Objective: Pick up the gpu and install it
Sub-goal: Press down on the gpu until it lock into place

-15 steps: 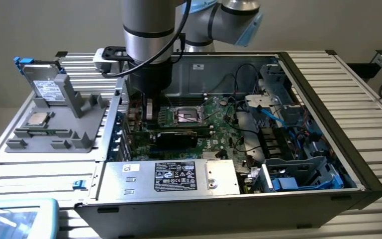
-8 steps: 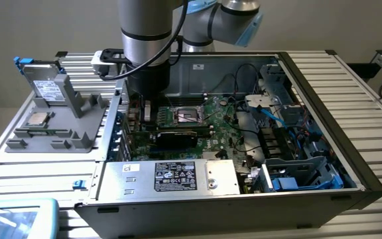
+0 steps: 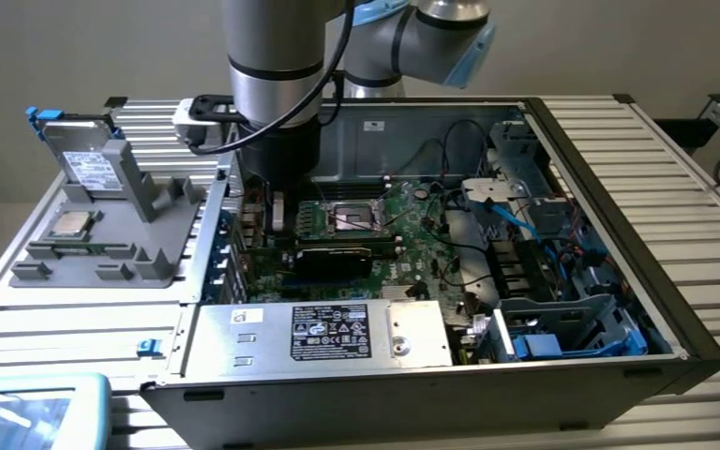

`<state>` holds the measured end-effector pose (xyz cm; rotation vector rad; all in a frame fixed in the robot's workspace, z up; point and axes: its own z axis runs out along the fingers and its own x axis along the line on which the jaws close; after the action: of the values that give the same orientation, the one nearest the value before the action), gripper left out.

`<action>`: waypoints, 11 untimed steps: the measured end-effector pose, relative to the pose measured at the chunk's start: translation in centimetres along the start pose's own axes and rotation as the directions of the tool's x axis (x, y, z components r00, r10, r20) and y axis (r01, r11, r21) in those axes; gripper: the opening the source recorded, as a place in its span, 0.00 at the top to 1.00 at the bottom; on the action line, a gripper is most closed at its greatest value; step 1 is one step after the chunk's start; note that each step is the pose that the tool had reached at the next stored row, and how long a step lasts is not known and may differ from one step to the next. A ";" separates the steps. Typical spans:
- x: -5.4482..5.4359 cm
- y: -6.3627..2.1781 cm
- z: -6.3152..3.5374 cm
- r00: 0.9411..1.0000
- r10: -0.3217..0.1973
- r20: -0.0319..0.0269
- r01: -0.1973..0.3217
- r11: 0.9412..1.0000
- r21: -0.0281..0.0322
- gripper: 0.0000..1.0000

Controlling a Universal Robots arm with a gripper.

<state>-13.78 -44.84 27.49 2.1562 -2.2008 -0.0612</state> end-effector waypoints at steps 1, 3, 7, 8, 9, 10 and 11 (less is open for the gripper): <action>0.0 0.00 0.00 1.000 0.000 0.000 0.000 1.000 0.000 0.88; 0.0 0.00 0.05 1.000 0.000 0.000 0.000 1.000 0.000 0.88; 0.0 -0.01 0.13 1.000 0.000 0.000 0.000 1.000 0.000 0.88; 0.0 -0.02 0.23 1.000 0.000 0.000 0.000 1.000 0.000 0.88; 0.0 -0.02 0.30 1.000 0.000 0.000 0.000 1.000 0.000 0.88; 0.0 -0.03 0.36 1.000 0.000 0.000 0.000 1.000 0.000 0.88; 0.0 -0.02 0.38 1.000 0.000 0.000 0.000 1.000 0.000 0.88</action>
<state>-13.78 -44.84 27.10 2.1561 -2.2008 -0.0614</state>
